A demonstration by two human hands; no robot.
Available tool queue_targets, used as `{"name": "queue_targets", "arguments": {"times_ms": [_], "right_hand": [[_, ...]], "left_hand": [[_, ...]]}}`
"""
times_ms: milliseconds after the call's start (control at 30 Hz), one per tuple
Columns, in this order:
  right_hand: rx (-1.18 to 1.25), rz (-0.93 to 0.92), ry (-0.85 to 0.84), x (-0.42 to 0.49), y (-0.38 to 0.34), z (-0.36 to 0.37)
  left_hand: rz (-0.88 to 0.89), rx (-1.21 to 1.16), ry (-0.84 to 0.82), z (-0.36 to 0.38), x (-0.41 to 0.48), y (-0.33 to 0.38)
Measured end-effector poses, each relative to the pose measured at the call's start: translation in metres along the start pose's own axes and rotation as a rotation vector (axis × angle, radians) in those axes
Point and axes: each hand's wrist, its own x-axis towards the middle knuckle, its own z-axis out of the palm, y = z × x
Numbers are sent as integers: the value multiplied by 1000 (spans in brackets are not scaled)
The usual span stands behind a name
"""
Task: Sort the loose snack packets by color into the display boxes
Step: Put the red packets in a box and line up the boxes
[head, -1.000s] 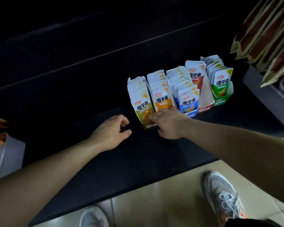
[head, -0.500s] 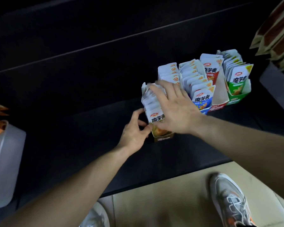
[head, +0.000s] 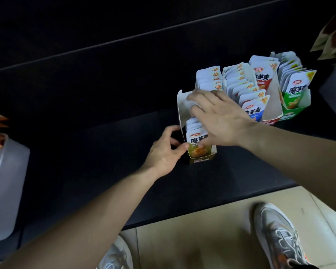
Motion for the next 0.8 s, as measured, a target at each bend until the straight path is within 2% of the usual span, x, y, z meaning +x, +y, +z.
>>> {"name": "queue_targets", "arguments": {"times_ms": [67, 300, 533, 633, 800], "right_hand": [[8, -33, -128, 5, 1, -6], [67, -49, -257, 18, 1, -17], [13, 93, -124, 16, -5, -6], [41, 155, -120, 21, -5, -2], [44, 132, -51, 28, -4, 1]], "left_hand": [[-10, -7, -25, 0, -1, 2], [-54, -133, -40, 6, -2, 10], [-53, -111, -53, 6, 0, 13], [-43, -100, -52, 6, -1, 12], [-44, -104, -48, 4, -1, 11]]}}
